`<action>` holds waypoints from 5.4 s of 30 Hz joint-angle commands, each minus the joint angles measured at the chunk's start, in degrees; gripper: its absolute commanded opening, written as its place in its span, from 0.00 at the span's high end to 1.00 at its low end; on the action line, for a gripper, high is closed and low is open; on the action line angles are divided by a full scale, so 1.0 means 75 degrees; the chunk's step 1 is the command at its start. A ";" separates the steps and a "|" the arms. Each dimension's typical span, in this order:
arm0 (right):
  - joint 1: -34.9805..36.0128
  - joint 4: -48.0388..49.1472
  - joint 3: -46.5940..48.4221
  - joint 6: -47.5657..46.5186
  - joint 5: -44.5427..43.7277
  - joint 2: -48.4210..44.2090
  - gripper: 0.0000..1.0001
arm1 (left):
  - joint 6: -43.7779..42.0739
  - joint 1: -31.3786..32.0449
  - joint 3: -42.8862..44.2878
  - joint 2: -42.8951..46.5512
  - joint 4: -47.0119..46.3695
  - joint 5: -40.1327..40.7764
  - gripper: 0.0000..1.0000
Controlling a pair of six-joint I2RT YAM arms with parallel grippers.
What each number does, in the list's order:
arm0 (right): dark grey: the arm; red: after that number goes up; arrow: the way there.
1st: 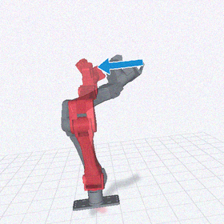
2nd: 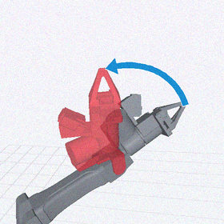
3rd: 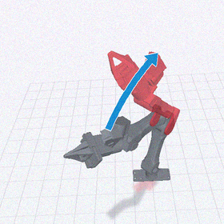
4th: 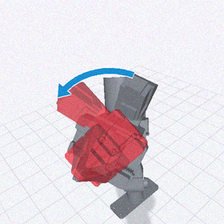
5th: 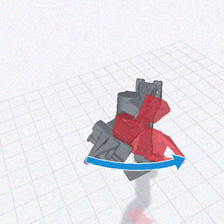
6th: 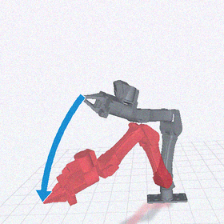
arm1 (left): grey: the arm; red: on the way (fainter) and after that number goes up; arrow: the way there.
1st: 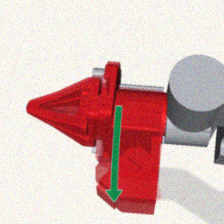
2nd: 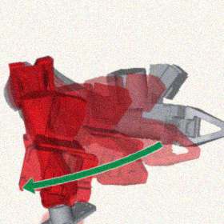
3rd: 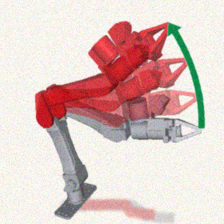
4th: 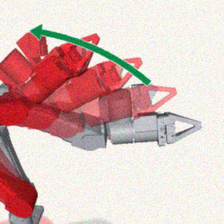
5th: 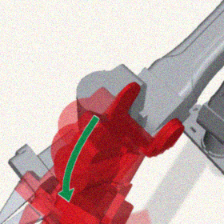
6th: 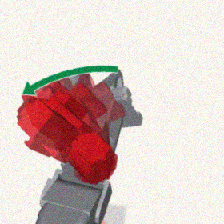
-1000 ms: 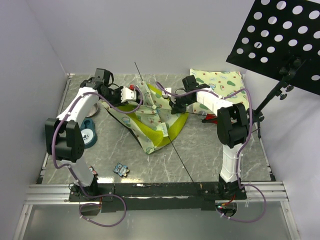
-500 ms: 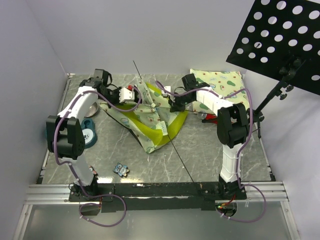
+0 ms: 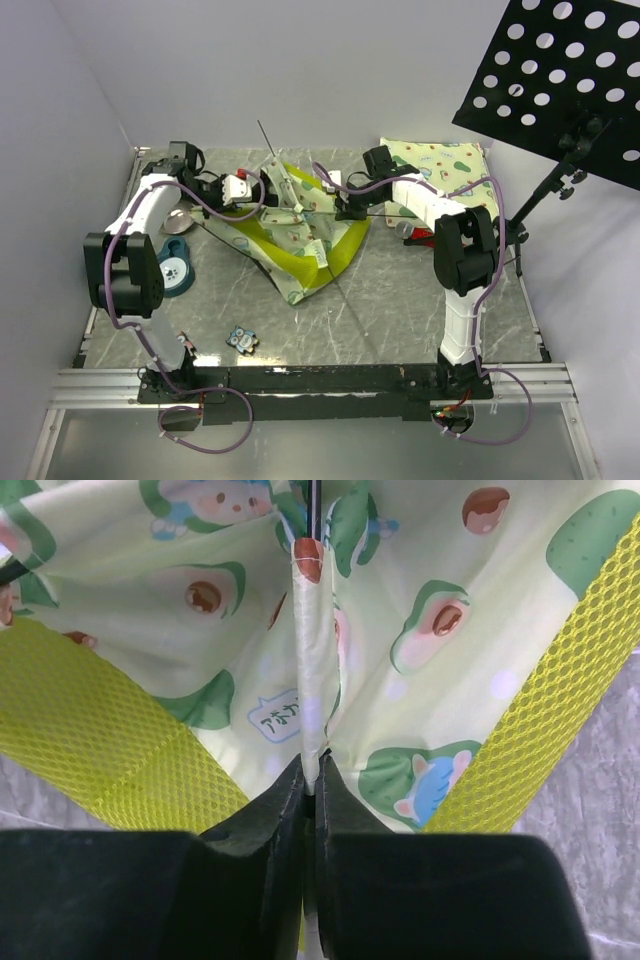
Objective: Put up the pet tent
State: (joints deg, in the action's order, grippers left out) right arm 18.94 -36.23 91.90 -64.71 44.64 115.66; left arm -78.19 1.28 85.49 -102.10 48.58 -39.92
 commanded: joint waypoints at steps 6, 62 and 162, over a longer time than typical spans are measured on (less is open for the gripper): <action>-0.0884 -0.1110 -0.0007 -0.0641 -0.1112 0.0095 0.88 | -0.0602 -0.0955 -0.0032 0.0548 -0.0043 0.1292 0.99; 0.0205 -0.1335 0.0801 0.1982 0.0973 -0.2518 1.00 | 0.2163 0.3779 -0.0091 0.1086 -0.3092 0.1256 0.99; 0.1693 0.2276 0.2559 0.5112 0.0247 -0.3257 1.00 | 1.5792 0.0509 0.0493 0.4087 -1.1364 -0.1697 0.03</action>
State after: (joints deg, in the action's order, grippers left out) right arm 29.63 -18.46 109.34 -22.83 45.95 91.61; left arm 32.05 5.17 83.57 -69.19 -29.89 -56.07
